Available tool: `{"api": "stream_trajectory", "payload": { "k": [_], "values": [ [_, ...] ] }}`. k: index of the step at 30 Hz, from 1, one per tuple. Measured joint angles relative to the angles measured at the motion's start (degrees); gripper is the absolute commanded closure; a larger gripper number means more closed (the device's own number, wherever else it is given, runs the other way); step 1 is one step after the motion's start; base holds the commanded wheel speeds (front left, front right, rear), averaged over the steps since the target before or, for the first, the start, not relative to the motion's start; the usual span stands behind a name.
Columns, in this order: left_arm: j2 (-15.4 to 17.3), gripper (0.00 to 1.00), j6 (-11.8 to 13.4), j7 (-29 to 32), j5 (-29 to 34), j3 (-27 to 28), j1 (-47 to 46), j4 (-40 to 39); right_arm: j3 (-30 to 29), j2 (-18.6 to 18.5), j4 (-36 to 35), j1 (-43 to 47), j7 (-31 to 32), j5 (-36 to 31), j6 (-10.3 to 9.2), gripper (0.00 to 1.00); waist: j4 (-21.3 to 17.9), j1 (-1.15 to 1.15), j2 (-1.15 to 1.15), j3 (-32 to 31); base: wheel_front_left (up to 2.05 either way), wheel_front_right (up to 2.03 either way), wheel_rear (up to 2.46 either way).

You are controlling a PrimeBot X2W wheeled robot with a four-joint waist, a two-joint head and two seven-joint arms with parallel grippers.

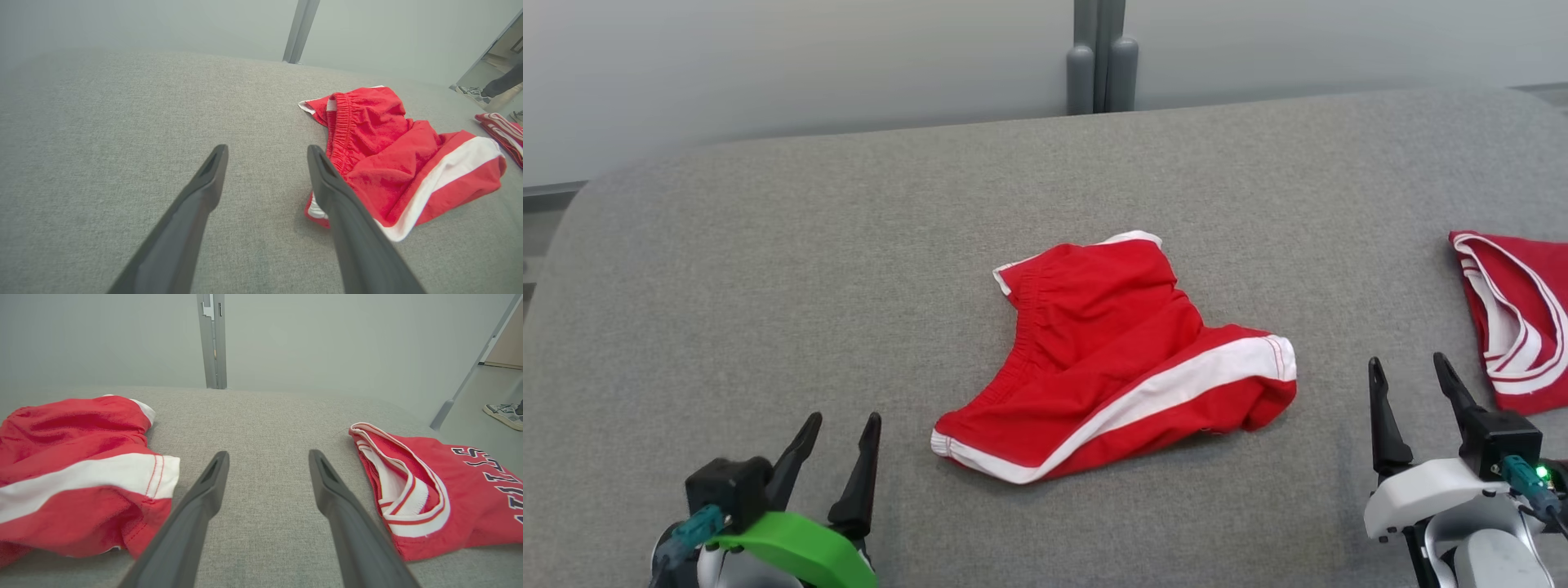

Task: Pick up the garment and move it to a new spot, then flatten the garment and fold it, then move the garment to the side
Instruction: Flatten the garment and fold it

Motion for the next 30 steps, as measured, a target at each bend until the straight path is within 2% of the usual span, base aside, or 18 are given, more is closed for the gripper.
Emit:
{"api": "stream_trajectory", "payload": {
  "k": [9, 14, 19, 21, 26, 30],
  "values": [
    [1.23, 0.0, -0.05, -2.45, 0.91, 3.63, 7.29, 2.5, -0.04, -0.26, 1.24, 3.24, 0.0, -0.11, 0.0, 0.0, 2.97, 0.0, 0.0, -4.0, 0.0, 0.0, 0.0],
    [0.03, 0.0, -1.27, -2.69, 3.37, 10.32, 10.83, 2.0, 0.1, -0.3, 0.87, 3.86, 0.0, 0.24, 0.0, 0.0, 3.54, 0.0, 0.0, -5.26, 0.0, 0.0, 0.0],
    [-3.04, 0.0, -4.6, -2.69, 8.7, 18.59, 14.3, 2.49, 0.43, -0.22, 0.79, 4.29, 0.0, 0.43, 0.0, 0.0, 3.41, 0.0, 0.0, -5.63, 0.0, 0.0, 0.0],
    [-3.8, 0.0, -5.45, -2.69, 9.53, 19.91, 14.72, 2.88, 0.66, -0.14, 0.77, 4.33, 0.0, 0.47, 0.0, 0.0, 3.36, 0.0, 0.0, -5.69, 0.0, 0.0, 0.0],
    [-7.36, 0.0, -10.33, -2.69, 13.85, 26.18, 16.87, 4.6, 1.24, 0.12, 0.27, 4.75, 0.0, 1.24, 0.0, 0.0, 3.09, 0.0, 0.0, -5.94, 0.0, 0.0, 0.0],
    [-9.75, 0.0, -13.25, -2.7, 16.84, 29.86, 17.5, 6.12, 1.42, 0.29, -0.43, 5.17, 0.0, 1.54, 0.0, 0.0, 2.98, 0.0, 0.0, -6.06, 0.0, 0.0, 0.0]
  ]
}}
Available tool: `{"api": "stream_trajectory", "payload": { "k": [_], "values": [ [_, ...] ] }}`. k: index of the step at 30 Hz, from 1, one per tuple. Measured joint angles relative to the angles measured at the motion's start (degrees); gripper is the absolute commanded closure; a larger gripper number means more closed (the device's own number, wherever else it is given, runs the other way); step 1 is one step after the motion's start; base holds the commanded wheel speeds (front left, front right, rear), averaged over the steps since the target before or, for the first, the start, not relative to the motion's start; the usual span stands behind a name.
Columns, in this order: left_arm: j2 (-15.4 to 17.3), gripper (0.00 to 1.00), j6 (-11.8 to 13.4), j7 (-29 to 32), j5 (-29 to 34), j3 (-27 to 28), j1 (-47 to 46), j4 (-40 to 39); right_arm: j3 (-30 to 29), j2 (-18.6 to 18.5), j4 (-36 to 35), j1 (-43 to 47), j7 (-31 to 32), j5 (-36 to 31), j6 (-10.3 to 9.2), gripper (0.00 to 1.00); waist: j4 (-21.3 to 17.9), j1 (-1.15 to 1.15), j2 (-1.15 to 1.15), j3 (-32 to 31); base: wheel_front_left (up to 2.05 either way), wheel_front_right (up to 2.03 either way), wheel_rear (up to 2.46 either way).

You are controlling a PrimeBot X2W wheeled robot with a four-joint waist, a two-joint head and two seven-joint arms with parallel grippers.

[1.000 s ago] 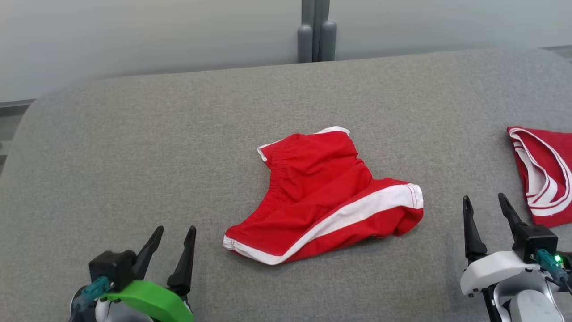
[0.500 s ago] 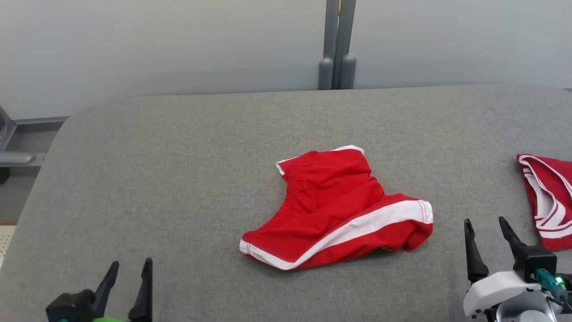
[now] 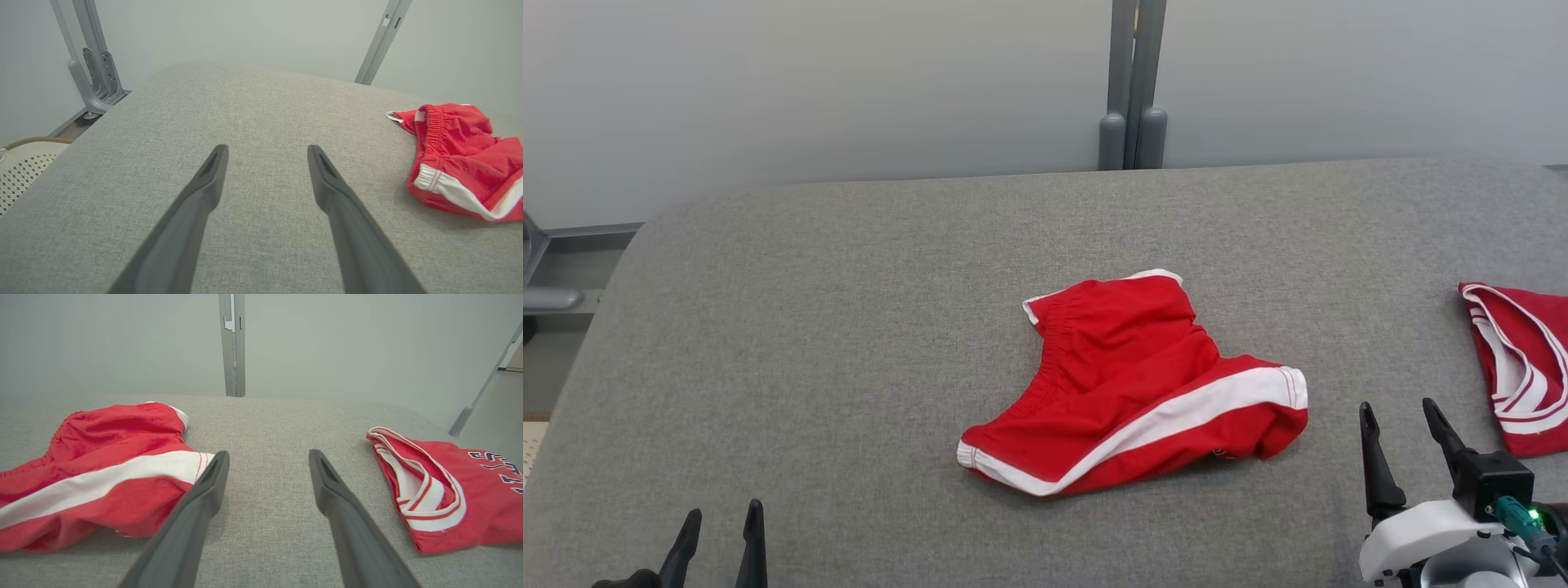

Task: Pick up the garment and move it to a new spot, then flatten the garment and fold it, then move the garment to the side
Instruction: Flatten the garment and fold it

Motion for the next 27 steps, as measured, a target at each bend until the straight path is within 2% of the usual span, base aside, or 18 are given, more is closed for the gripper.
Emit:
{"api": "stream_trajectory", "payload": {
  "k": [5, 10, 23, 27],
  "values": [
    [-2.0, 0.0, -2.52, 0.01, 2.78, 2.24, 0.03, 1.44, -0.02, 0.07, -0.35, 0.14, 0.0, 0.3, 0.0, 0.0, -0.12, 0.0, 0.0, -0.05, 0.0, 0.0, 0.0],
    [-3.16, 0.0, -3.81, 0.01, 4.27, 3.88, -0.01, 2.33, -0.03, 0.22, -0.33, 0.2, 0.0, 0.3, 0.0, 0.0, -0.42, 0.0, 0.0, -0.12, 0.0, 0.0, 0.0],
    [-4.37, 0.0, -4.74, 0.01, 6.35, 4.75, -0.73, 3.86, 0.13, 0.35, -0.24, 0.04, 0.0, 0.36, 0.0, 0.0, -0.61, 0.0, 0.0, 0.5, 0.0, 0.0, 0.0],
    [-4.21, 0.0, -4.76, 0.02, 6.3, 4.68, -0.73, 4.99, 3.03, 0.19, 2.1, -0.35, 0.45, 2.66, -0.01, 0.0, -0.63, 0.0, 0.0, 0.57, 0.0, 0.0, 0.0]
  ]
}}
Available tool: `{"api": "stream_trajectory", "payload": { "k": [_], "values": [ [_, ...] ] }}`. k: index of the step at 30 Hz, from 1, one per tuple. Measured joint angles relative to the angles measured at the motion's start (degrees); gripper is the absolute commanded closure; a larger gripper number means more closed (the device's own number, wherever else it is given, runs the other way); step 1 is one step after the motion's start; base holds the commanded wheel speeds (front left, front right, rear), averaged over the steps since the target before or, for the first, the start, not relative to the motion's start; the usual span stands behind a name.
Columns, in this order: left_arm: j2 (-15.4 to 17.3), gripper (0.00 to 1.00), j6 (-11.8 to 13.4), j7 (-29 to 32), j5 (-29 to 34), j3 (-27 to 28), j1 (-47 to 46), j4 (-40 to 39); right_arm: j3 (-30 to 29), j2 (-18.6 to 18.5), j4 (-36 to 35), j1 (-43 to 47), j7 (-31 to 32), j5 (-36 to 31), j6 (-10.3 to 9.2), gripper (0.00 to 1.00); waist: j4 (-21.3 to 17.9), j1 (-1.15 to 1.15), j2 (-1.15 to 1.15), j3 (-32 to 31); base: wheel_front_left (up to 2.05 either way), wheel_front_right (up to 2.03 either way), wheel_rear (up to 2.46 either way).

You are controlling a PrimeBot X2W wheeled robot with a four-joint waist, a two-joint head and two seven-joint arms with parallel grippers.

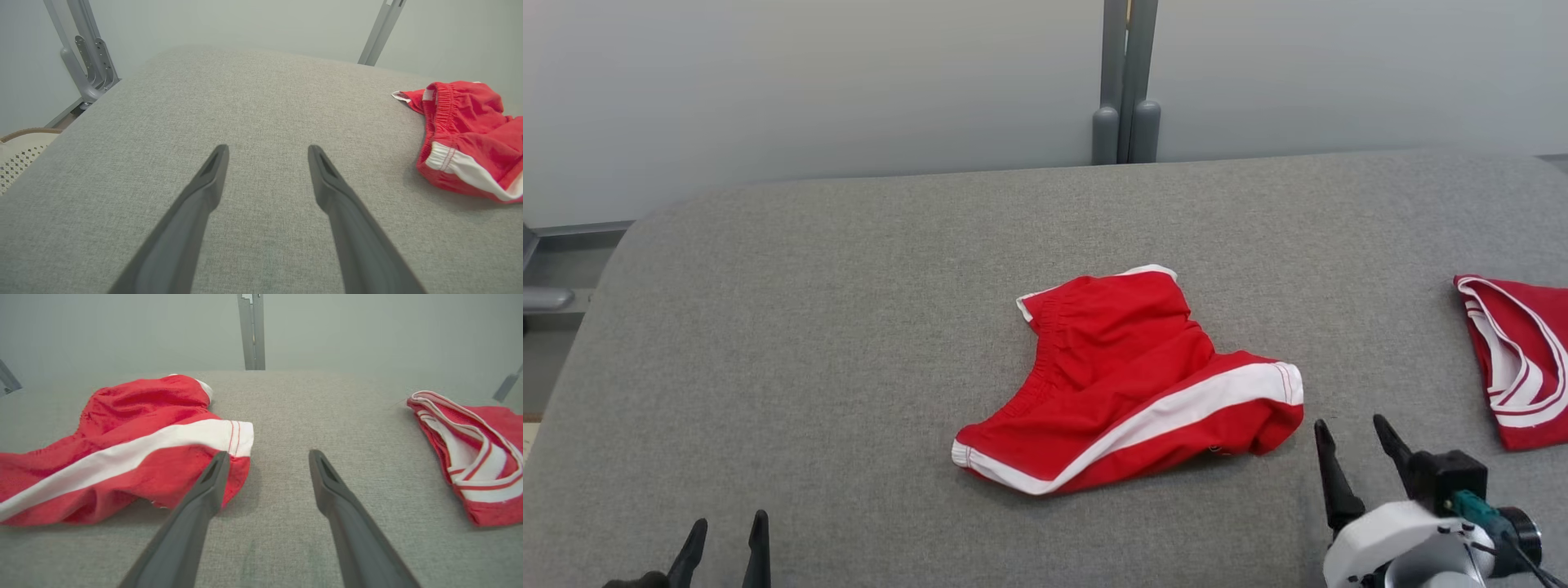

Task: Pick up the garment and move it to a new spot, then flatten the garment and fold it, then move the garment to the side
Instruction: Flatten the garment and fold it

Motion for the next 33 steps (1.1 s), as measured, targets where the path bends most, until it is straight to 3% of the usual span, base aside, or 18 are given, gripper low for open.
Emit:
{"api": "stream_trajectory", "payload": {
  "k": [2, 7, 12, 16, 23, 33],
  "values": [
    [0.47, 0.0, 0.0, 1.23, -0.3, -0.4, -0.38, -0.05, 2.61, -0.48, 0.76, -0.81, 3.38, 2.76, 0.02, 0.0, -0.07, 0.0, 0.0, 0.05, 0.0, 0.0, 0.0],
    [1.89, 0.0, 0.57, 8.81, -0.66, -1.32, -2.63, -4.58, 6.84, -6.28, -4.21, -4.44, 14.14, 8.02, 0.0, 0.0, -0.32, 0.0, 0.0, 0.64, 0.0, 0.0, 0.0],
    [2.44, 0.0, 1.11, 20.93, -3.7, -3.54, -5.14, -12.09, 9.92, -10.62, -9.64, -5.49, 26.64, 12.81, 0.01, 0.0, -0.54, 0.0, 0.0, 2.94, 0.0, 0.0, 0.0],
    [2.5, 0.0, 1.1, 27.3, -6.21, -4.87, -6.54, -14.56, 10.16, -11.16, -9.76, -5.58, 31.47, 14.13, 0.01, 0.0, -0.72, 0.0, 0.0, 4.75, 0.0, 0.0, 0.0],
    [2.88, 0.0, 1.1, 34.46, -7.76, -7.46, -8.44, -16.37, 11.76, -9.39, -6.61, -9.2, 31.89, 14.9, -0.01, 0.0, -1.38, 0.0, 0.0, 7.58, 0.0, 0.0, 0.0],
    [3.88, 0.0, 0.47, 41.11, -10.43, -11.89, -10.78, -18.85, 15.6, -10.12, -4.43, -12.63, 31.1, 17.13, -0.01, 0.0, -1.42, 0.0, 0.0, 9.33, 0.0, 0.0, 0.0]
  ]
}}
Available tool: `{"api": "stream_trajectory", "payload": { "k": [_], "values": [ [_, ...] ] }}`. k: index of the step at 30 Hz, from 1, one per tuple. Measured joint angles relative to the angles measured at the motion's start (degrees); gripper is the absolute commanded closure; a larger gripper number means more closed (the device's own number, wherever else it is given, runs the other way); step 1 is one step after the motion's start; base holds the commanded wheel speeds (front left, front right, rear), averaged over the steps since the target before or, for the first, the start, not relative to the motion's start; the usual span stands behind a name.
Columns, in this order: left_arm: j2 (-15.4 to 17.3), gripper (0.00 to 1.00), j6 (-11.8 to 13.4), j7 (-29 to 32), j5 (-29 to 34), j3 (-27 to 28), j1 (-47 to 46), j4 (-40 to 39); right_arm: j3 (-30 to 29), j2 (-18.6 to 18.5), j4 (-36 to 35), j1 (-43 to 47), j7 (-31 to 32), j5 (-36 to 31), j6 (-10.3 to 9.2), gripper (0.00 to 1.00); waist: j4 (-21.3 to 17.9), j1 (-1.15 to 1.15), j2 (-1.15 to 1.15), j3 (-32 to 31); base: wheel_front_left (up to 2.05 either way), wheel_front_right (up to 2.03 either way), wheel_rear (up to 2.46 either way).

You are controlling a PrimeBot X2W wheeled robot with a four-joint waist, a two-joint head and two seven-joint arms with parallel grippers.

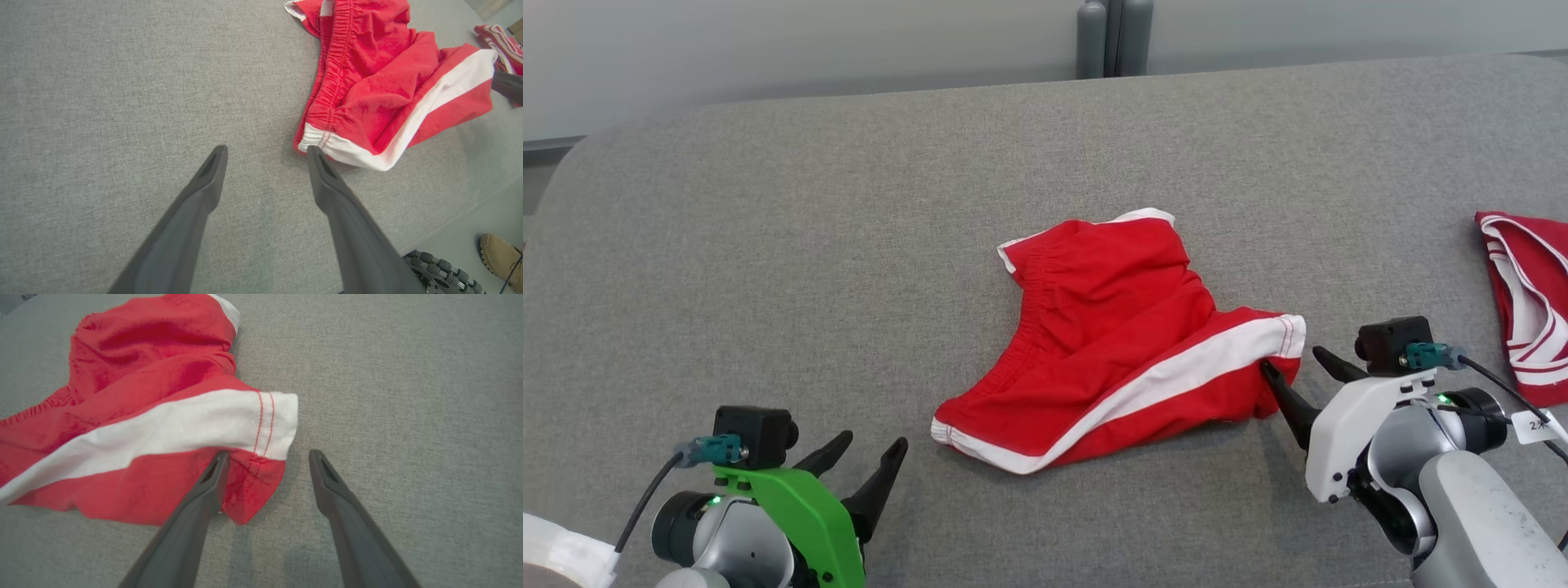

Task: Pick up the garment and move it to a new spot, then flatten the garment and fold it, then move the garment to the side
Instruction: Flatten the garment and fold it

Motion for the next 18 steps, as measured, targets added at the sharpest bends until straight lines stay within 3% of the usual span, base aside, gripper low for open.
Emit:
{"api": "stream_trajectory", "payload": {
  "k": [18],
  "values": [
    [2.5, 0.0, -0.44, 2.55, -3.58, -6.23, -3.46, 0.19, 3.91, -2.37, -1.99, -2.26, 0.02, 1.21, 0.0, 0.0, -0.36, 0.0, 0.0, 0.82, 0.0, 0.0, 0.0]
  ]
}}
